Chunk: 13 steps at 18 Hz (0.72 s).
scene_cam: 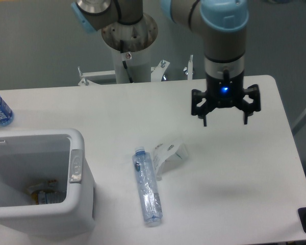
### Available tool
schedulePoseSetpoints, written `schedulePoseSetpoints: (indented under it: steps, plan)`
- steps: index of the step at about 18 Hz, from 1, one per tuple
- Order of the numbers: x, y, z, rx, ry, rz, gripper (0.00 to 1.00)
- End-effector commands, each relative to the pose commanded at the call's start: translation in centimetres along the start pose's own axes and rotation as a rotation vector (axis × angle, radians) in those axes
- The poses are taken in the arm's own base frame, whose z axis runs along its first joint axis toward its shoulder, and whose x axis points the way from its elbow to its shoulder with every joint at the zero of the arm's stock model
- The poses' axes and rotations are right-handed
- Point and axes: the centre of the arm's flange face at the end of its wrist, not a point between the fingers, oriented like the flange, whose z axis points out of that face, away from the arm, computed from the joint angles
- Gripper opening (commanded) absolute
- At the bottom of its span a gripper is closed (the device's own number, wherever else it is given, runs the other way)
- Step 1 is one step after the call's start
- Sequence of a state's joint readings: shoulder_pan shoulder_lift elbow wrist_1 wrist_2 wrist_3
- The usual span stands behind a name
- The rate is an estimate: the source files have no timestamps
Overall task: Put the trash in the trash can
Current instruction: 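Move the open gripper down over the crumpled white tissue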
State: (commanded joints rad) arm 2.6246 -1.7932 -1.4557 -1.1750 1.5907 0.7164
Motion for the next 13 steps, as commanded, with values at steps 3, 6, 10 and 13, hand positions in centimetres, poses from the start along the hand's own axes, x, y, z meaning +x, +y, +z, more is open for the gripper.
schedulePoseSetpoints:
  steps: [3,6,10,13]
  plan:
    - [-0.1,0.1,0.8,-0.009,0.006,-0.001,1.0]
    - [0.2,0.2,1.5,-0.016,0.018,-0.001,1.0]
    - [1.1,0.2,4.6,0.022,-0.004,-0.002,1.0]
    - [3.0,1.7,7.9,0.049,-0.025,-0.012,1.0]
